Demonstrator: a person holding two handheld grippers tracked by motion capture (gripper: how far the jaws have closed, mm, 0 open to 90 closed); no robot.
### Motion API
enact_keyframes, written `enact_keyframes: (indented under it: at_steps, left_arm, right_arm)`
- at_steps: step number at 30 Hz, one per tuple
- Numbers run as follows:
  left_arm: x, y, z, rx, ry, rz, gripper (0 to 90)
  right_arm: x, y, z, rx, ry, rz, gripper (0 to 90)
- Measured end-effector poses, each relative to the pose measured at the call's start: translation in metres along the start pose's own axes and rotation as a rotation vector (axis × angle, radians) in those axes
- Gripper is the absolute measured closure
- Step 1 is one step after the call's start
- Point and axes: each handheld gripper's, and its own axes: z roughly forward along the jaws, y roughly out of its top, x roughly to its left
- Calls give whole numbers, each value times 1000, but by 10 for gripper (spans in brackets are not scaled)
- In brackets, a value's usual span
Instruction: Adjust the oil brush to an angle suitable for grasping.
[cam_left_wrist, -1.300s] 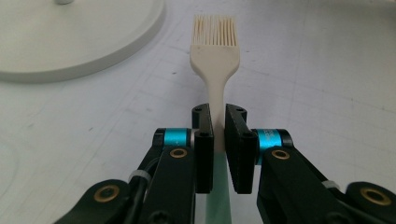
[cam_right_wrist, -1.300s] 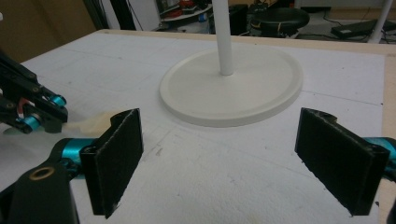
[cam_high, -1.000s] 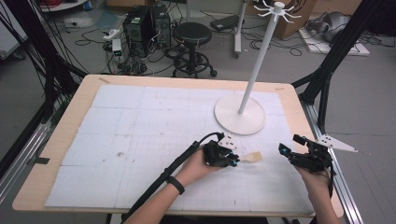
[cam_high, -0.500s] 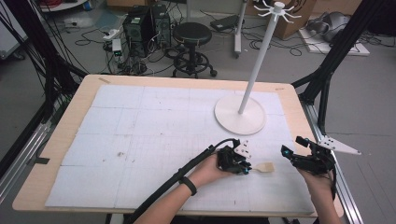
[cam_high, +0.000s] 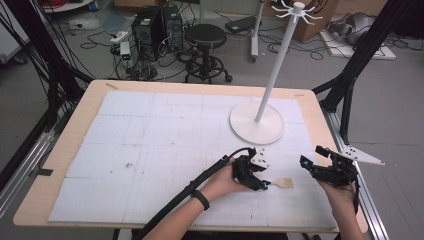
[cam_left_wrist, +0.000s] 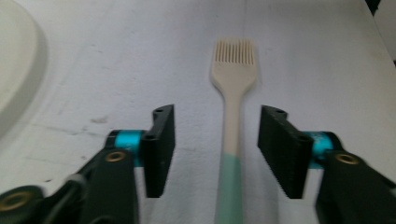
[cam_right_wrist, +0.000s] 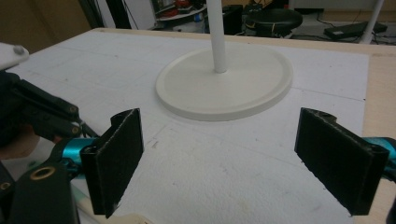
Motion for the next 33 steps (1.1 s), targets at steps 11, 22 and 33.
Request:
enact_keyframes:
  at_steps: [11,22,33]
  left_arm:
    - [12,-12,-73,-158,128,-78,286]
    - [24,-63,-170,-296,256,-211,218]
    - [23,-110,-234,-350,412,-227,187]
  right_arm:
    - [4,1,7,11,12,-12,144]
    - [8,-1,17,33,63,-39,144]
    - [13,-2,23,56,110,-65,144]
